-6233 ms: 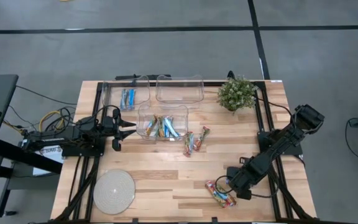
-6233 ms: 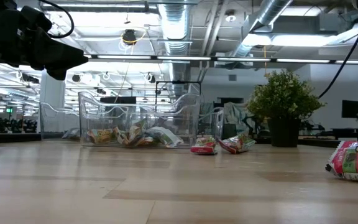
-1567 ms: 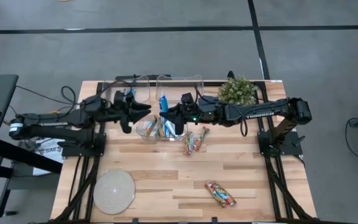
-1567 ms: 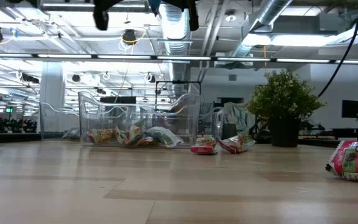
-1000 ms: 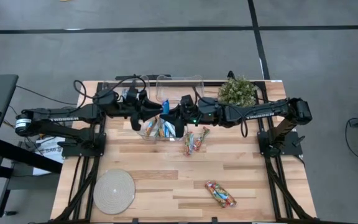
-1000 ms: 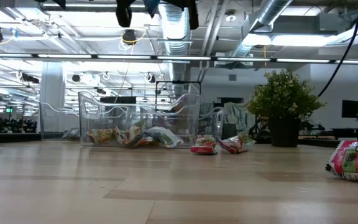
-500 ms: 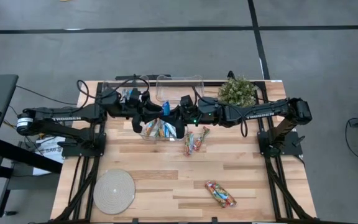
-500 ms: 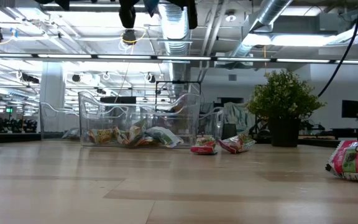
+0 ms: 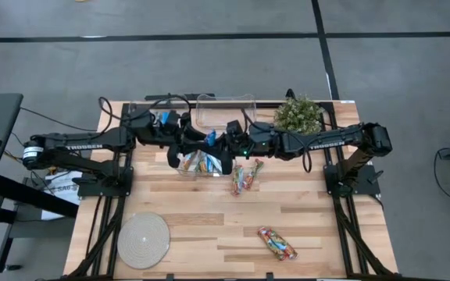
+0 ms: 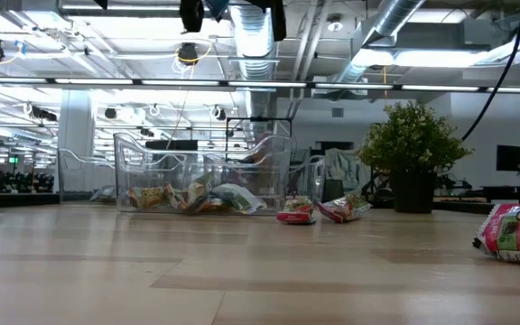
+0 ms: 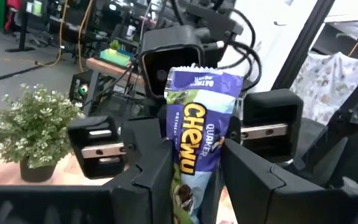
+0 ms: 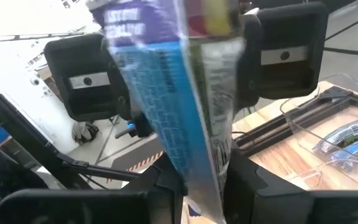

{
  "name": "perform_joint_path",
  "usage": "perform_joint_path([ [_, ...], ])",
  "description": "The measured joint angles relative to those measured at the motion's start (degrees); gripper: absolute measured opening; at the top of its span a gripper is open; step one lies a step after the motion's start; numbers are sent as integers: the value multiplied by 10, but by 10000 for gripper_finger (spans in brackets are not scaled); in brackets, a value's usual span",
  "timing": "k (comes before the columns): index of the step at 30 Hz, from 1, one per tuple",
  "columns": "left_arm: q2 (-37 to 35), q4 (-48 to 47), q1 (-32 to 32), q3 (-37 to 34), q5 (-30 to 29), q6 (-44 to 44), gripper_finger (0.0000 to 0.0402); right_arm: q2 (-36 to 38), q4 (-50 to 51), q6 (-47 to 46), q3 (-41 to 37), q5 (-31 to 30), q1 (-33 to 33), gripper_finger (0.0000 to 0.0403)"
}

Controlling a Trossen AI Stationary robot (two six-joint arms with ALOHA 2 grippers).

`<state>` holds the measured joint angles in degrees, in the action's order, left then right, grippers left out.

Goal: Pick and place Granola Bars by type
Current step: Put the blue granola bar into the top left transparent bin

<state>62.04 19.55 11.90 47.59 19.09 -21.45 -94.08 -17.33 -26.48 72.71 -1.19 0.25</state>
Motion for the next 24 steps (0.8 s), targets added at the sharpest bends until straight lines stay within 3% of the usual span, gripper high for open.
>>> perform_joint_path([
  [15, 0, -40, 0, 1, -1, 9, 125, 0, 3, 0, 0, 0, 0, 71],
  [24, 9, -42, 0, 2, -2, 9, 42, -1, 6, 0, 0, -2, 0, 71],
])
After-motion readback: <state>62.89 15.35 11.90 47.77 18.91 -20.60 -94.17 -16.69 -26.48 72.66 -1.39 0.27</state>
